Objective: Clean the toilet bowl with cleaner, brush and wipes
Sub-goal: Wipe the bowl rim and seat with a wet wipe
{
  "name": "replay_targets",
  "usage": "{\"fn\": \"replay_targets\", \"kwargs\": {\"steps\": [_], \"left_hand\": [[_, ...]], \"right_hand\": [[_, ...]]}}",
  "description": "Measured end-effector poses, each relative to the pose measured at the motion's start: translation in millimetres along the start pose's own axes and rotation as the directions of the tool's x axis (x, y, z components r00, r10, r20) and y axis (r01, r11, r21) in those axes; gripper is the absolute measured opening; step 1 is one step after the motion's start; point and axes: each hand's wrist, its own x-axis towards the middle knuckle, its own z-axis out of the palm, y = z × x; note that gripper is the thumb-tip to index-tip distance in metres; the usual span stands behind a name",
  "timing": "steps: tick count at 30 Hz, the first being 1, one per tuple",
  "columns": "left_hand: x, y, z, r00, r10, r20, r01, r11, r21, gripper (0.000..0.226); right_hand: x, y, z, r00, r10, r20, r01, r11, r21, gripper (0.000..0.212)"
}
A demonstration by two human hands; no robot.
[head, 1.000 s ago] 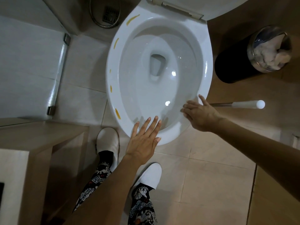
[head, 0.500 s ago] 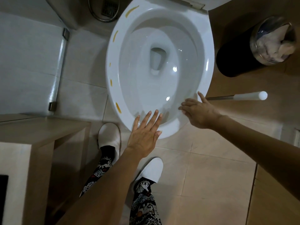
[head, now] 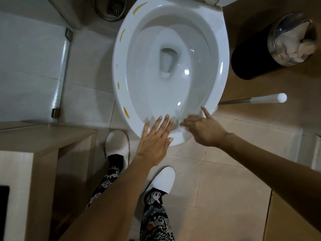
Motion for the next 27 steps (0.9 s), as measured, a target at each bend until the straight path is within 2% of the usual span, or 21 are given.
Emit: {"fn": "replay_targets", "kwargs": {"steps": [6,12,19,22,27], "left_hand": [[-0.1,-0.6,1.1,1.0,-0.009,0.002,0.009,1.0,-0.003,0.059],[0.9,0.3,-0.8,1.0,-0.008,0.015,0.007,1.0,0.003,0.059],[-0.3,0.2,-1.3,0.999,-0.011,0.033,0.011,1.0,0.003,0.06],[-0.1,0.5,-2.7,0.998,0.001,0.059,0.0,1.0,-0.007,0.062],[-0.8,0.5,-2.5,0.999,-0.016,0.044,0.017,1.0,-0.017,0.061]], "right_hand": [[3.0,11.6,-8.3,0.996,0.082,-0.019,-0.083,0.996,-0.045,0.038],[0.7,-9.0,7.9,0.998,-0.005,-0.056,0.005,1.0,-0.006,0.042],[-0.5,-7.5,12.1,0.999,0.017,-0.051,-0.02,0.998,-0.057,0.043],[-0.3,3.2,5.2,0.999,-0.002,-0.042,-0.003,0.993,-0.121,0.042],[17.8,54.3,-29.9,0.987,0.154,0.035,-0.136,0.94,-0.313,0.045]]}}
